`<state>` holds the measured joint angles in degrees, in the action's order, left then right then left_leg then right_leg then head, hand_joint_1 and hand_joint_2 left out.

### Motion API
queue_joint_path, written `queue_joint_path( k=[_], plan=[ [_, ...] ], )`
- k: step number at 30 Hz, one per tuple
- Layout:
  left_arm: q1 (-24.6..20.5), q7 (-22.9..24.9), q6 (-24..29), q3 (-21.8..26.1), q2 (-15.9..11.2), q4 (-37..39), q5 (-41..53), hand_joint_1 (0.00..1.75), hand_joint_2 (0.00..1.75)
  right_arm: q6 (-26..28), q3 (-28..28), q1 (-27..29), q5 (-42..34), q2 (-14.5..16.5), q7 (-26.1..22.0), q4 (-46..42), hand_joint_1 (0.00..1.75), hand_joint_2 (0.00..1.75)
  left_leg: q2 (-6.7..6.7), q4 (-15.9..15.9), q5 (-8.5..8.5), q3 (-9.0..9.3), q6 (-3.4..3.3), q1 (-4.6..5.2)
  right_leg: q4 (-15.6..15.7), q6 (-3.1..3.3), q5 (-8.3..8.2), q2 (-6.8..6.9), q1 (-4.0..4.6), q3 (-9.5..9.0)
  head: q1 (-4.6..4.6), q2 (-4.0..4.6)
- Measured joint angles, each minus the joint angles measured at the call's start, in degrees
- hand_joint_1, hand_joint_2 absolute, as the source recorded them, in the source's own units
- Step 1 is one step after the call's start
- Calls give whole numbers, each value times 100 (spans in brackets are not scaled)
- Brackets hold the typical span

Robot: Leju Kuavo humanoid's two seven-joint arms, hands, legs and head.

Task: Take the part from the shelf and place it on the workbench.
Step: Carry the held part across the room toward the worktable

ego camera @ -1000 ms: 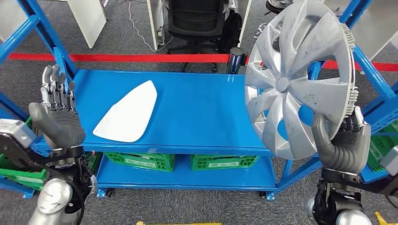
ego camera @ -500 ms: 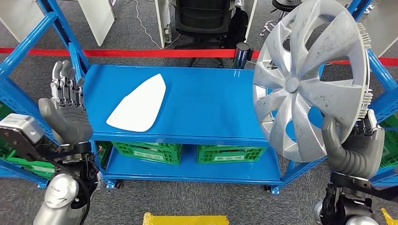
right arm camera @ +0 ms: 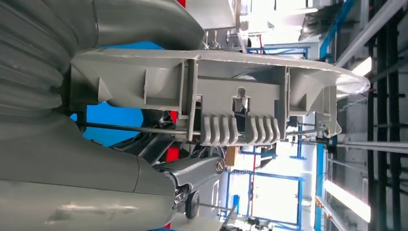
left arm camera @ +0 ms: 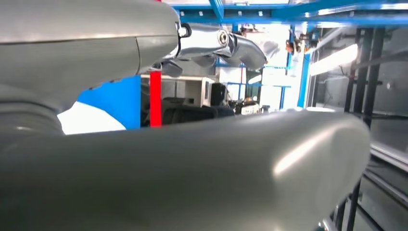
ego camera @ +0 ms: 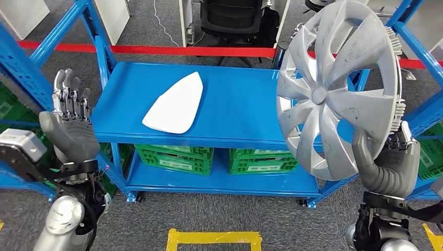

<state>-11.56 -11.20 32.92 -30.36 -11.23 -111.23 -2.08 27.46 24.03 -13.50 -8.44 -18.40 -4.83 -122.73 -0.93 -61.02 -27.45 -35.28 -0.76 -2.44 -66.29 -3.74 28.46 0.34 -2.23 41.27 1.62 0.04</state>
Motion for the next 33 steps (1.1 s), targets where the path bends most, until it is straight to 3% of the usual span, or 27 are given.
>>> queue_joint_path(
  k=[2,3,4,5,6,8,9,11,13,14,17,18,19,20,22,24,28,30,32,33],
  plan=[
    [16,2,28,0,0,0,2,0,0,111,3,-7,311,-1,291,3,175,175,-4,0,69,-104,-49,50,-700,33,369,-1,40,180,65,0],
    [29,3,40,1,0,0,3,0,0,170,7,-8,469,-2,442,8,175,175,-7,0,104,-156,-65,82,-863,69,419,-2,67,177,92,0],
    [41,5,46,3,0,0,2,0,0,213,11,-6,573,-2,543,14,175,175,-10,0,142,-204,-78,118,-819,128,373,-4,102,73,114,0],
    [50,6,48,7,0,-1,2,0,0,243,15,-6,633,-2,604,18,175,175,-15,0,179,-243,-89,153,-587,210,268,-7,150,-123,132,0],
    [55,6,48,9,0,-3,2,0,0,266,18,-17,667,-3,635,19,175,175,-17,2,214,-273,-99,179,-212,331,185,-10,211,-383,146,0],
    [56,7,48,13,-1,-10,3,0,0,295,19,-47,697,-10,654,15,175,175,-3,26,287,-308,-83,192,427,536,126,6,312,-825,112,0],
    [61,8,49,14,-1,-14,2,0,0,303,19,-61,705,-18,658,13,175,175,10,48,325,-314,-58,172,615,601,133,16,355,-913,110,0],
    [71,11,50,15,-2,-17,2,0,0,313,17,-72,712,-36,661,9,175,175,32,120,404,-304,13,138,771,631,59,24,399,-927,140,0],
    [76,4,50,19,-7,-23,3,0,0,319,21,-77,719,-43,676,4,175,175,38,98,372,-351,57,146,1000,605,-68,39,371,-1025,174,0],
    [74,1,50,24,-15,-26,2,0,0,325,26,-80,729,-42,694,2,175,175,39,-51,243,-420,74,154,1105,586,-146,49,341,-1072,159,0],
    [102,2,50,38,-40,-30,-16,0,0,345,51,-85,773,-38,786,6,175,175,47,-958,-300,-740,139,119,1170,531,-268,64,283,-1038,62,0],
    [117,4,49,42,-46,-30,-22,0,0,345,65,-82,788,-37,827,11,175,175,54,-1148,-356,-782,169,102,1160,510,-280,67,269,-1007,38,0],
    [126,5,49,48,-51,-29,-25,0,0,342,82,-80,804,-37,873,16,175,175,64,-1152,-316,-734,200,84,1142,488,-290,70,251,-977,20,0],
    [130,7,49,57,-55,-29,-27,0,0,333,104,-78,821,-37,918,20,175,175,78,-953,-197,-581,231,65,1111,462,-291,72,228,-947,4,0],
    [131,11,48,75,-57,-30,-31,0,0,315,146,-79,851,-37,980,21,175,175,103,-263,11,-106,279,46,1006,383,-262,71,189,-871,-44,0],
    [135,14,45,94,-58,-32,-33,0,0,307,181,-85,874,-38,1010,20,175,175,98,118,27,152,246,60,869,289,-225,68,183,-784,-91,0],
    [151,14,40,115,-57,-33,-34,0,0,306,249,-99,895,-46,1022,17,175,175,66,144,-20,129,66,53,666,180,-124,56,171,-646,-61,0],
    [151,13,37,116,-57,-33,-34,0,0,305,282,-110,896,-50,1022,16,175,175,57,153,0,115,16,41,195,128,153,34,154,-414,-6,0],
    [158,14,35,117,-57,-33,-34,0,0,305,303,-110,897,-52,1023,16,175,175,47,152,10,97,-3,45,-532,103,458,25,144,-100,46,0],
    [162,15,35,118,-57,-32,-34,0,0,305,313,-107,897,-52,1025,17,175,175,41,150,11,92,-6,47,-771,101,507,24,142,10,63,0]
  ],
)
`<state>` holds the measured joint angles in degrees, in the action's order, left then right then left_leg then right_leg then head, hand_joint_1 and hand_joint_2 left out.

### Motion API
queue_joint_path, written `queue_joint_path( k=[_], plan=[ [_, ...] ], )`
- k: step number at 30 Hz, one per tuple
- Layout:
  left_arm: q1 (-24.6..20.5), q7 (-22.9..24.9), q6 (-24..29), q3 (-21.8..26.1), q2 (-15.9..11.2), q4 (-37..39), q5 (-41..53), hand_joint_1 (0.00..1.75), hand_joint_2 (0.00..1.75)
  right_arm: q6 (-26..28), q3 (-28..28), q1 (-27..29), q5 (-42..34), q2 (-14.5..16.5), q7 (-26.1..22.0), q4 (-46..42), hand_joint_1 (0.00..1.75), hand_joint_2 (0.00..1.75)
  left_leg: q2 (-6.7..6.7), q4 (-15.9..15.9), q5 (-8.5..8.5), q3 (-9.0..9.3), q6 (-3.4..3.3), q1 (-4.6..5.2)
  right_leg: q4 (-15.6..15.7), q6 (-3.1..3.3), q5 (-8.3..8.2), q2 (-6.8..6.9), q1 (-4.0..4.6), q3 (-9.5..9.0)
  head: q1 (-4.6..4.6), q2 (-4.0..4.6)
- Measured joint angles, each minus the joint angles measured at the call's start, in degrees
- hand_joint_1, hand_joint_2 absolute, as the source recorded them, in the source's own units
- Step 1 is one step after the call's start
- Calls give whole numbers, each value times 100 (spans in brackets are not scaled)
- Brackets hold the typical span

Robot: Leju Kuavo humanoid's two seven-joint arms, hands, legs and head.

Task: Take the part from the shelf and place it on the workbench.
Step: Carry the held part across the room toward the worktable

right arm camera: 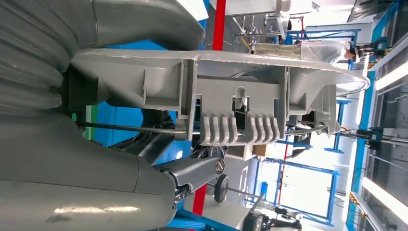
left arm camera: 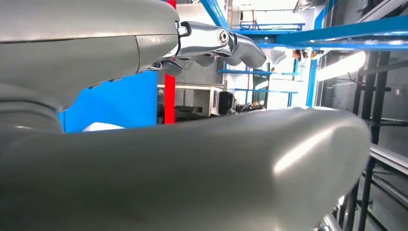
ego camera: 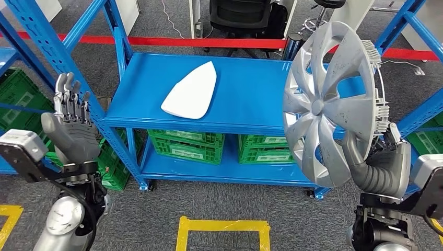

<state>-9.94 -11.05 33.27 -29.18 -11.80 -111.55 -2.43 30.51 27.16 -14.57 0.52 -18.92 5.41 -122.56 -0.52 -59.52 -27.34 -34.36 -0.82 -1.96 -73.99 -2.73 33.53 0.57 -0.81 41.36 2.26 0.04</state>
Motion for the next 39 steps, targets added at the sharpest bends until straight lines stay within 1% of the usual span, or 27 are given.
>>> queue_joint_path(
  k=[1,2,3,5,6,8,10,12,14,15,16,17,19,20,22,24,26,27,29,30,31,32,33,34,36,37,39],
  plan=[
    [4,1,0,0,0,0,0,0,0,0,10,1,0,-1,2,1,175,175,-7,-1,0,0,-1,1,-49,7,-54,-1,0,28,17,0],
    [7,1,-1,0,0,0,0,0,0,-1,18,1,0,-1,4,1,175,175,-16,-2,-1,4,1,1,127,23,-210,-3,0,-43,37,0],
    [6,1,-1,1,1,-1,0,0,0,-2,23,-2,0,-1,7,0,175,175,-25,-2,-3,10,4,1,478,48,-429,-7,2,-190,57,0],
    [2,0,-4,1,2,-2,-1,0,0,-8,26,-9,-1,-6,10,-1,175,175,-41,11,6,1,30,2,1163,101,-721,-29,20,-500,79,0],
    [2,0,-7,1,2,-2,-3,0,0,-11,27,-16,-1,-11,14,-2,175,175,-47,18,22,-19,60,2,1354,126,-772,-37,38,-590,85,0],
    [4,0,-11,1,2,-2,-5,0,0,-15,31,-25,-4,-23,24,-2,175,175,-53,42,68,-58,132,-1,1463,167,-761,-43,76,-639,84,0],
    [7,-2,-13,2,1,-9,3,0,0,-15,30,-27,-10,-30,30,-2,175,175,-33,38,47,-99,185,-3,1581,212,-773,-31,55,-680,63,0],
    [4,-1,-9,5,-5,-16,14,0,0,-14,29,-29,-20,-31,30,-2,175,175,-3,-287,-159,-275,204,12,1680,261,-802,-20,35,-723,2,0],
    [15,3,-2,7,-14,-14,19,0,0,-13,29,-25,-35,-31,30,-1,175,175,8,-1004,-465,-612,206,25,1676,295,-806,-20,57,-717,-79,0],
    [22,4,-1,7,-16,-13,18,0,0,-13,30,-17,-43,-31,30,0,175,175,9,-1312,-551,-756,207,30,1663,302,-804,-21,71,-710,-110,0],
    [27,4,0,7,-19,-12,18,0,0,-13,30,-8,-49,-31,31,1,175,175,10,-1446,-544,-817,202,35,1647,308,-802,-22,84,-703,-137,0],
    [27,4,0,7,-19,-11,17,0,0,-13,30,-1,-55,-31,31,2,175,175,12,-1358,-442,-767,188,41,1631,312,-800,-24,97,-697,-158,0],
    [24,3,-1,9,-20,-13,19,0,0,-14,30,4,-68,-31,31,3,175,175,18,-683,-135,-404,130,61,1596,308,-795,-32,116,-690,-198,0],
    [22,3,-1,10,-20,-14,19,0,0,-15,29,1,-76,-32,31,2,175,175,24,-331,-41,-195,99,72,1570,296,-791,-37,136,-674,-210,0],
    [19,3,-2,13,-21,-22,22,0,0,-16,27,-1,-86,-35,31,1,175,175,31,8,-1,2,47,103,1537,246,-805,-41,143,-630,-212,0],
    [21,2,-2,15,-21,-30,26,0,0,-19,26,1,-90,-43,31,1,175,175,26,46,44,4,5,108,1531,181,-834,-40,129,-595,-206,0],
    [20,2,-2,16,-19,-32,26,0,0,-24,26,0,-92,-53,31,0,175,175,25,94,101,2,-42,79,1408,113,-732,-46,116,-510,-189,0],
    [19,2,-2,15,-18,-33,26,0,0,-25,25,-3,-93,-60,30,-1,175,175,27,115,126,-1,-61,59,1201,76,-590,-51,103,-416,-162,0],
    [20,3,-2,14,-17,-36,26,0,0,-26,25,-7,-93,-69,29,-1,175,175,29,116,152,-30,-79,53,509,-4,-220,-54,52,-141,-94,0],
    [22,3,-2,14,-17,-36,26,0,0,-26,25,0,-94,-72,30,1,175,175,29,112,163,-50,-79,52,184,-37,-94,-54,23,-23,-69,0],
    [24,3,-2,14,-17,-36,26,0,0,-27,25,8,-95,-74,30,2,175,175,28,104,172,-71,-74,49,15,-62,-58,-54,0,26,-51,0],
    [25,3,-2,14,-17,-36,26,0,0,-27,25,14,-96,-75,31,4,175,175,27,95,181,-91,-67,44,58,-79,-120,-53,-19,-22,-34,0],
    [25,3,-2,14,-17,-36,26,0,0,-28,25,18,-96,-78,31,5,175,175,26,85,188,-105,-56,38,320,-86,-266,-53,-33,-178,-15,0],
    [25,3,-2,14,-17,-37,26,0,0,-28,25,16,-96,-78,31,5,175,175,26,77,196,-115,-43,33,718,-83,-423,-53,-42,-395,4,0],
    [20,2,-2,14,-17,-44,27,0,0,-37,24,6,-102,-80,29,4,175,175,25,72,226,-145,13,38,1384,-42,-588,-55,-25,-777,37,0],
    [20,1,-2,14,-17,-47,27,0,0,-46,24,2,-110,-81,26,3,175,175,25,74,252,-167,53,40,1533,-7,-598,-57,-7,-854,42,0],
    [21,-3,-1,13,-15,-49,27,0,0,-74,24,0,-130,-85,18,1,175,175,26,98,311,-198,143,31,1576,75,-622,-60,25,-854,33,0]
  ],
)
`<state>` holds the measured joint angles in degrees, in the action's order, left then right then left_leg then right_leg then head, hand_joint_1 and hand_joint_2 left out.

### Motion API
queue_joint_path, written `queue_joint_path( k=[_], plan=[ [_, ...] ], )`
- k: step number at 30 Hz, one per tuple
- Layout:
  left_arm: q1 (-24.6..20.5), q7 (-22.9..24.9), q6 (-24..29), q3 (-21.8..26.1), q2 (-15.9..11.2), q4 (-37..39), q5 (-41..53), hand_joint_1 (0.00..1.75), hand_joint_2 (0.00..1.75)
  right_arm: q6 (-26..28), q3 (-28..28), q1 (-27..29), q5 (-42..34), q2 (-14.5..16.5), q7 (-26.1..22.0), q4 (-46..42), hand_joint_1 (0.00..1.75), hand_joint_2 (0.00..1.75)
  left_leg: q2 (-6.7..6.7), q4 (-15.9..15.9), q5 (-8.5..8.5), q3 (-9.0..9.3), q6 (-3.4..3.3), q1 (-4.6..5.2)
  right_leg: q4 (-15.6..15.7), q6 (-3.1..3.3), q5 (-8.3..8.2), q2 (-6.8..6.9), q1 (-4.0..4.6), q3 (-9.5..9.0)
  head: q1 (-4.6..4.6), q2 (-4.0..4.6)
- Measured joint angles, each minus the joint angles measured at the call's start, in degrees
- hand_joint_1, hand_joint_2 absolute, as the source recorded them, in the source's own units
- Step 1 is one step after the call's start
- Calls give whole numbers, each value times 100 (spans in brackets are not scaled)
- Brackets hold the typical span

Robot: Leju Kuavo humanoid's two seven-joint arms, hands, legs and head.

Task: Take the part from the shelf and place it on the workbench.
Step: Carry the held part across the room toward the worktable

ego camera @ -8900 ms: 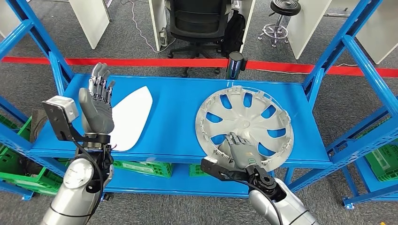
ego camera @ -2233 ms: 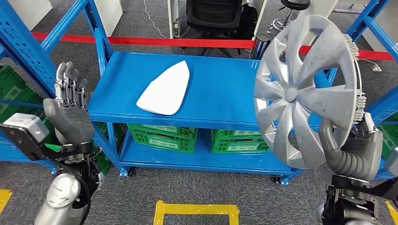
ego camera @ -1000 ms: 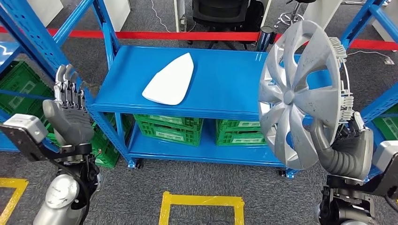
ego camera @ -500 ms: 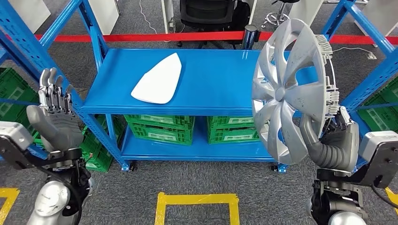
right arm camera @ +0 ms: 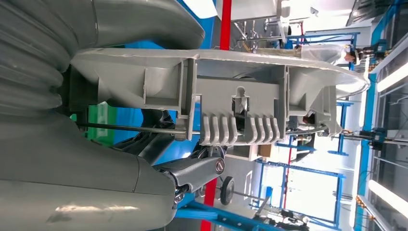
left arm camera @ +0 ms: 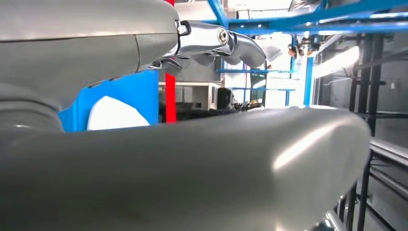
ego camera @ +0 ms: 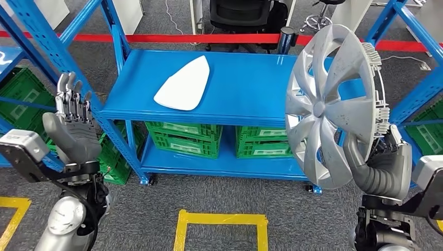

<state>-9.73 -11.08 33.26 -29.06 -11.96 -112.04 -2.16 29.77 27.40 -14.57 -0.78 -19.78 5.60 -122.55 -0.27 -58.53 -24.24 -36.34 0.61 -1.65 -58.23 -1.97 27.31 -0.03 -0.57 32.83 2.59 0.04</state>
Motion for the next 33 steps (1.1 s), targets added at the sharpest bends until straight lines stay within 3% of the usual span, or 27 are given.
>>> queue_joint_path(
  k=[2,3,6,8,9,11,13,17,19,21,22,23,24,26,28,31,33],
  plan=[
    [1,-5,4,3,0,-3,1,0,0,-21,1,0,-15,-1,-5,0,175,175,4,-59,-57,-67,55,-12,67,88,-72,15,-5,-2,-25,0],
    [-1,-8,6,7,-2,-4,1,0,0,-27,1,-3,-19,-1,-9,0,175,175,6,-228,-183,-148,64,-11,106,133,-110,23,-10,-3,-53,0],
    [5,-8,10,15,-6,-5,0,0,0,-37,1,-8,-27,-1,-20,1,175,175,8,-1220,-716,-547,62,0,124,213,-174,34,16,55,-165,0],
    [10,-5,11,16,-8,-3,-1,0,0,-40,2,-2,-38,-1,-20,5,175,175,8,-1468,-758,-598,54,11,94,226,-194,34,40,115,-204,0],
    [10,-4,12,17,-8,-1,-1,0,0,-42,3,1,-43,-1,-20,8,175,175,8,-1287,-651,-466,41,17,71,224,-201,32,47,143,-221,0],
    [8,-4,14,19,-8,0,-1,0,0,-53,3,1,-53,-1,-20,9,175,175,10,-594,-423,-34,-6,35,18,209,-206,26,57,191,-256,0],
    [7,-5,15,21,-7,-7,5,0,0,-77,2,-2,-70,-1,-26,9,175,175,12,-132,-356,247,-65,61,-33,159,-221,21,69,247,-271,0],
    [22,7,13,25,-5,-15,23,0,0,-138,1,0,-141,-2,-60,10,175,175,7,-11,-272,263,-180,61,-88,13,-223,20,53,347,-254,0],
    [32,11,10,23,-4,-16,33,0,0,-149,1,-5,-169,-6,-99,11,175,175,11,21,-218,246,-221,30,-483,-62,63,14,28,529,-194,0],
    [54,19,9,22,-4,-17,43,0,0,-150,1,-2,-191,-8,-134,12,175,175,11,17,-189,202,-240,31,-1178,-128,430,13,-8,786,-129,0],
    [71,24,9,21,-4,-17,47,0,0,-147,2,7,-202,-7,-143,15,175,175,10,12,-176,177,-241,31,-1438,-148,522,13,-23,869,-110,0],
    [84,28,9,21,-4,-17,50,0,0,-144,2,17,-211,-8,-144,18,175,175,9,2,-164,152,-238,30,-1509,-159,512,13,-33,866,-93,0],
    [94,35,9,21,-4,-17,55,0,0,-137,2,25,-218,-8,-144,21,175,175,6,-8,-155,130,-232,29,-1372,-160,411,14,-40,764,-73,0],
    [100,66,9,21,-4,-28,68,0,0,-114,1,32,-222,-8,-149,24,175,175,1,-22,-136,100,-209,28,-667,-126,131,14,-44,356,-27,0],
    [97,107,8,21,-5,-50,85,0,0,-83,-1,34,-218,-8,-157,21,175,175,1,-27,-102,62,-154,39,-115,-63,20,15,-16,40,-5,0],
    [102,133,3,22,-8,-69,98,0,0,-40,-2,65,-207,-10,-158,15,175,175,11,-12,-33,1,-33,31,27,48,-9,18,14,1,-19,0],
    [101,135,2,25,-17,-85,100,0,0,-23,-1,81,-198,-10,-158,15,175,175,13,-137,-146,-87,18,23,106,123,-83,29,0,-1,-54,0]
  ],
)
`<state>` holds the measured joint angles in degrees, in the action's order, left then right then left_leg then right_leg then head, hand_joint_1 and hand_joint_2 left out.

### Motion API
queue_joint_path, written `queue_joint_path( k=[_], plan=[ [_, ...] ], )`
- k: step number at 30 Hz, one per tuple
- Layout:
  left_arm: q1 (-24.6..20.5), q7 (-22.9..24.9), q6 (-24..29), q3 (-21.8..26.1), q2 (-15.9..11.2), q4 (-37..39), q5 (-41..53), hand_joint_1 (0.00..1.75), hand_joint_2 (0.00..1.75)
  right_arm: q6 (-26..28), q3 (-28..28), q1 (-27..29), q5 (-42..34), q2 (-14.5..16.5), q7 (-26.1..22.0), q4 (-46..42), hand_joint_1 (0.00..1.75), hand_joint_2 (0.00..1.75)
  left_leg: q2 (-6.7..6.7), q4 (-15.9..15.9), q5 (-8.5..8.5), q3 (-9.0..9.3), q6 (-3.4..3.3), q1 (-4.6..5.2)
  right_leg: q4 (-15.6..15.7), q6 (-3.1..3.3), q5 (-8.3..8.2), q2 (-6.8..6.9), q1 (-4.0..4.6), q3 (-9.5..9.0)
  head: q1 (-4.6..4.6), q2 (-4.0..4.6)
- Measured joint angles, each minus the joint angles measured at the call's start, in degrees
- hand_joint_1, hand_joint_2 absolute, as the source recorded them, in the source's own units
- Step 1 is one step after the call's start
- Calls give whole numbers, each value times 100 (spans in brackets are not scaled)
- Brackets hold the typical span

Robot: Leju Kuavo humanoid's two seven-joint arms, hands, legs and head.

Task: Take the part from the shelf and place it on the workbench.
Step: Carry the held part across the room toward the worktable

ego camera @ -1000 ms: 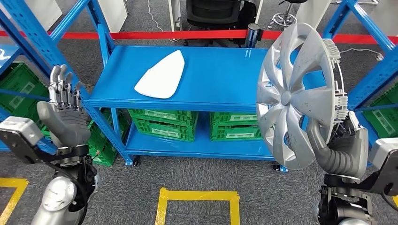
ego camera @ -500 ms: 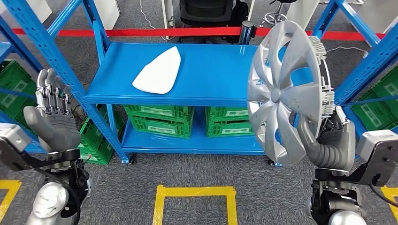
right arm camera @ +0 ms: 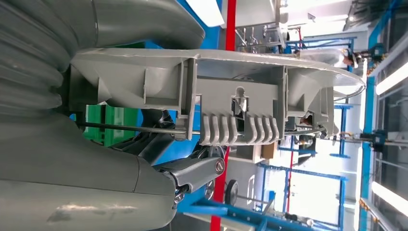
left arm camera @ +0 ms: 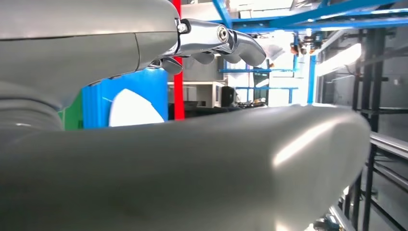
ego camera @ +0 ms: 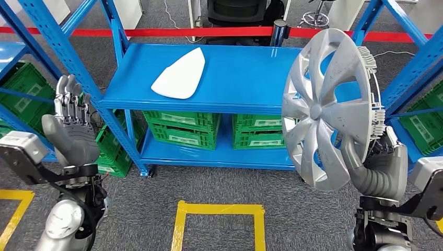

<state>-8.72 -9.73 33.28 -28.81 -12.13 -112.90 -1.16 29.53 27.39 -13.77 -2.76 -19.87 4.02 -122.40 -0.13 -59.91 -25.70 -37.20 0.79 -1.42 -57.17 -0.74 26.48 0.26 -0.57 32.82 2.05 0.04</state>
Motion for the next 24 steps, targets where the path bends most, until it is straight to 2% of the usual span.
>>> queue_joint_path(
  k=[1,3,4,5,6,9,10,11,13,14,15,16,18,19,20,21,22,24],
  plan=[
    [1,1,1,2,-8,-7,1,0,0,4,0,1,5,0,-1,-1,175,175,1,-229,-163,-103,10,0,34,33,-34,7,-8,5,-32,0],
    [9,3,1,2,-22,-10,1,0,0,7,1,6,13,2,-1,-1,175,175,-1,-932,-559,-375,20,6,38,76,-71,10,12,52,-110,0],
    [15,4,1,2,-26,-9,1,0,0,8,1,16,14,2,-1,-1,175,175,-1,-1238,-688,-481,23,7,33,88,-89,11,22,82,-138,0],
    [20,5,1,2,-31,-9,0,0,0,10,2,29,14,3,0,0,175,175,-1,-1372,-720,-503,24,8,24,92,-106,10,29,112,-158,0],
    [21,5,0,2,-36,-8,0,0,0,15,2,39,16,3,4,1,175,175,0,-1294,-657,-417,18,9,8,90,-120,7,34,142,-174,0],
    [17,15,-4,2,-46,-10,-1,0,0,46,2,50,44,7,32,-1,175,175,0,-271,-335,240,-38,18,-89,55,-141,-8,50,237,-227,0],
    [16,19,-6,2,-47,-14,-1,0,0,60,1,54,59,8,45,-2,175,175,-1,-31,-300,387,-63,27,-119,28,-154,-12,55,274,-239,0],
    [18,21,-7,2,-48,-16,0,0,0,70,2,58,73,8,58,-4,175,175,-4,80,-302,444,-88,39,-141,-7,-173,-13,58,308,-243,0],
    [30,29,-7,2,-48,-22,7,0,0,81,3,71,93,10,77,-5,175,175,-9,95,-252,419,-147,49,-145,-81,-227,-15,49,354,-236,0],
    [35,35,-6,2,-48,-23,14,0,0,77,4,75,98,11,83,-6,175,175,-10,112,-212,404,-179,39,-164,-114,-211,-16,44,392,-232,0],
    [38,44,-4,2,-48,-27,25,0,0,69,4,73,101,12,84,-6,175,175,-7,131,-174,391,-212,24,-249,-149,-128,-18,38,444,-214,0],
    [39,54,-4,2,-48,-33,39,0,0,59,4,64,99,13,82,-5,175,175,-4,149,-137,374,-243,8,-437,-182,23,-21,28,527,-183,0],
    [43,69,-5,2,-48,-47,67,0,0,27,6,44,85,17,63,1,175,175,-2,149,-82,315,-277,6,-1096,-244,438,-21,-6,755,-114,0],
    [46,73,-8,2,-48,-52,81,0,0,11,8,39,73,20,50,8,175,175,-2,143,-57,274,-282,9,-1419,-264,587,-21,-19,848,-92,0],
    [49,75,-12,2,-48,-56,95,0,0,-4,9,37,60,23,39,16,175,175,-4,135,-30,231,-280,10,-1607,-276,650,-21,-27,880,-75,0],
    [50,79,-16,2,-47,-62,106,0,0,-12,9,34,49,24,30,24,175,175,-6,123,-4,187,-276,10,-1586,-278,615,-21,-30,814,-57,0],
    [50,82,-21,2,-46,-68,113,0,0,-15,8,29,41,25,21,30,175,175,-9,113,20,147,-269,10,-1358,-269,501,-21,-30,649,-37,0],
    [43,89,-27,3,-46,-93,119,0,0,-16,4,4,31,25,6,31,175,175,-14,103,70,91,-238,16,-588,-222,277,-22,-16,180,3,0]
  ],
)
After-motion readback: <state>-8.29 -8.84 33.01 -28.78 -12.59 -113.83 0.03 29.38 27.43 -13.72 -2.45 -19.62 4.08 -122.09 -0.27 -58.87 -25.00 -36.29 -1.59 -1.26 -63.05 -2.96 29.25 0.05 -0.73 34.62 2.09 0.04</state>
